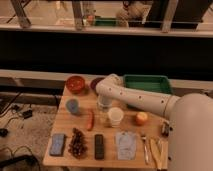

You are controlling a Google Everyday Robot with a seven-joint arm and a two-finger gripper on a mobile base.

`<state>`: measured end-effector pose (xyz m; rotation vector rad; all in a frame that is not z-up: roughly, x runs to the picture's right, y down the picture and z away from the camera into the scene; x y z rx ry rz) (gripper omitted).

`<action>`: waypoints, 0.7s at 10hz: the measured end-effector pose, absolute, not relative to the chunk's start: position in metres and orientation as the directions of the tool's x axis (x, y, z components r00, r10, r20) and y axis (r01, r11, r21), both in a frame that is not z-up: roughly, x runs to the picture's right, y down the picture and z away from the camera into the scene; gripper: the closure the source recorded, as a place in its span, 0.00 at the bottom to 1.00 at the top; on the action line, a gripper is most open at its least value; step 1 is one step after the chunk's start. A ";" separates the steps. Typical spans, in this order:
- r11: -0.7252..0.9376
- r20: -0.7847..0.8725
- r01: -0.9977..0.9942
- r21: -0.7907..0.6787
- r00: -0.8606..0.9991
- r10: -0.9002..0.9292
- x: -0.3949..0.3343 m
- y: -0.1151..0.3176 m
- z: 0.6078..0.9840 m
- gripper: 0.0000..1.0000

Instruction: Stack cups into tray

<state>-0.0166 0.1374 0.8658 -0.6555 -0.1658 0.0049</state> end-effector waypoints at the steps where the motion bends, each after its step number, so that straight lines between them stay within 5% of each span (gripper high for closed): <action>1: 0.792 0.156 0.054 -0.608 0.986 0.052 -0.018 0.138 0.868 0.55; 5: 0.789 0.167 0.078 -0.610 0.986 0.031 -0.027 0.140 0.873 0.94; 7: 0.797 0.202 0.111 -0.593 0.979 0.014 -0.041 0.135 0.866 1.00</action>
